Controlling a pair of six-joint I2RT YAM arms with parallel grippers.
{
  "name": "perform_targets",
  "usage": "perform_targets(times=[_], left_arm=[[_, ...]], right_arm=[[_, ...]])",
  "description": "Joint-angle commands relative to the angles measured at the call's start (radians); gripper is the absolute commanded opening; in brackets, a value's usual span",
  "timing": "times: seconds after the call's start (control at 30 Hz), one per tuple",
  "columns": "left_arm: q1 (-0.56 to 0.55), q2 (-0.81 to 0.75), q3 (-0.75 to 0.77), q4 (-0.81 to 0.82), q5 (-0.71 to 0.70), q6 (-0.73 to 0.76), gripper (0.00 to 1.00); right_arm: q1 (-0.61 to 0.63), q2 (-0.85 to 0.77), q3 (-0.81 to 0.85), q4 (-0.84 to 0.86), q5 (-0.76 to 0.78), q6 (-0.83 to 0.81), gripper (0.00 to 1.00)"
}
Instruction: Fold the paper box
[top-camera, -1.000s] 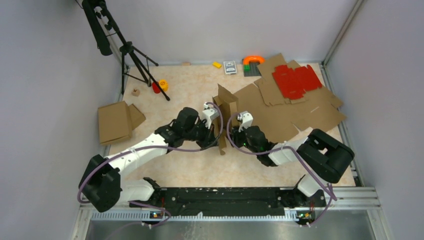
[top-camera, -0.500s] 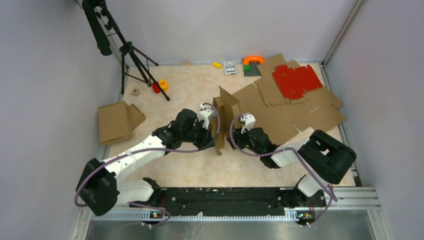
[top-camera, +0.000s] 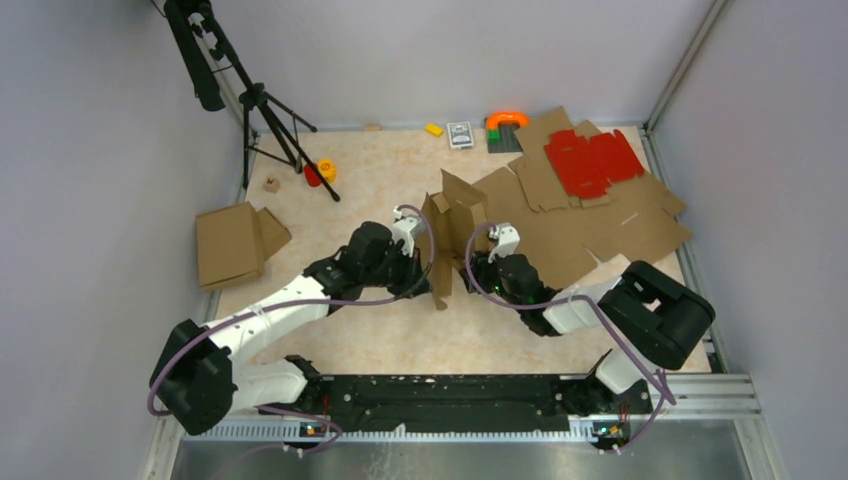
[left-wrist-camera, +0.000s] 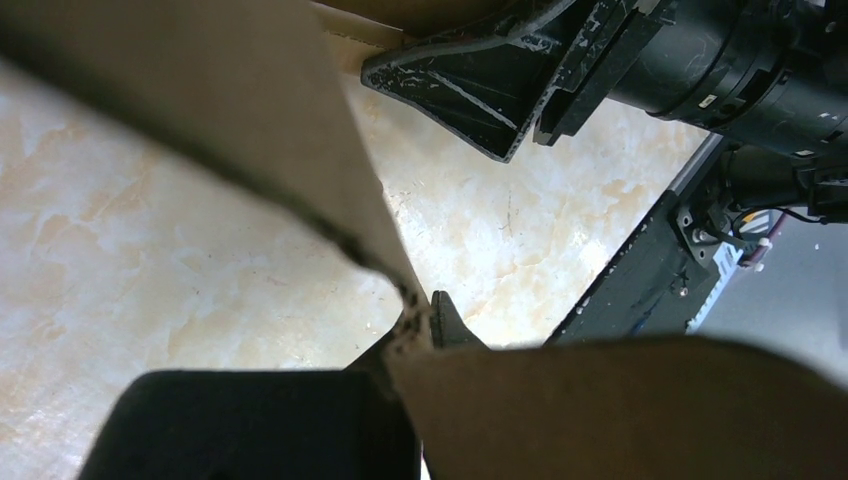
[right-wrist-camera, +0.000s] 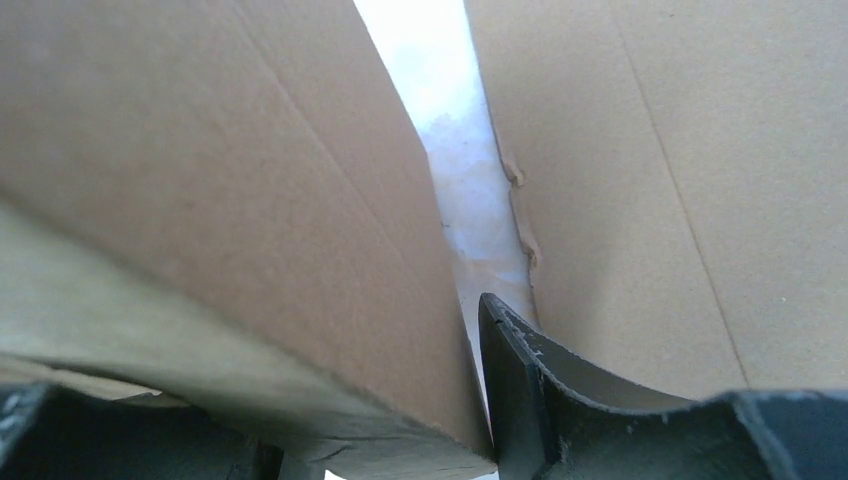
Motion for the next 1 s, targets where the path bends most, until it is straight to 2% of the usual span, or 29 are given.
perform_targets(times=[0.0, 0.17, 0.43, 0.53, 0.63, 0.77, 0.83, 0.97], left_arm=[[-0.012, -0.019, -0.026, -0.083, 0.050, -0.079, 0.00], [-0.012, -0.032, -0.007, -0.094, 0.093, -0.094, 0.00], [-0.014, -0.037, -0.026, -0.057, 0.129, -0.127, 0.00], [-0.012, -0.035, -0.023, -0.055, 0.120, -0.129, 0.00], [-0.012, -0.034, -0.014, -0.059, 0.106, -0.127, 0.00], [-0.012, -0.055, 0.004, -0.085, 0.065, -0.121, 0.00], [-0.010, -0.067, 0.025, -0.131, 0.018, -0.113, 0.05], [0.000, -0.094, 0.113, -0.304, -0.118, -0.083, 0.25]], right_arm=[[-0.010, -0.017, 0.049, -0.021, 0.062, 0.016, 0.51], [-0.010, -0.013, 0.095, -0.122, 0.106, 0.011, 0.41], [-0.008, 0.007, 0.150, -0.217, 0.166, 0.000, 0.41], [-0.008, 0.045, 0.206, -0.294, 0.185, -0.028, 0.35], [-0.007, 0.090, 0.243, -0.357, 0.207, -0.046, 0.34], [-0.006, 0.103, 0.217, -0.343, 0.224, -0.038, 0.34], [-0.007, 0.101, 0.203, -0.322, 0.215, -0.036, 0.32], [-0.007, 0.081, 0.197, -0.314, 0.144, -0.030, 0.30]])
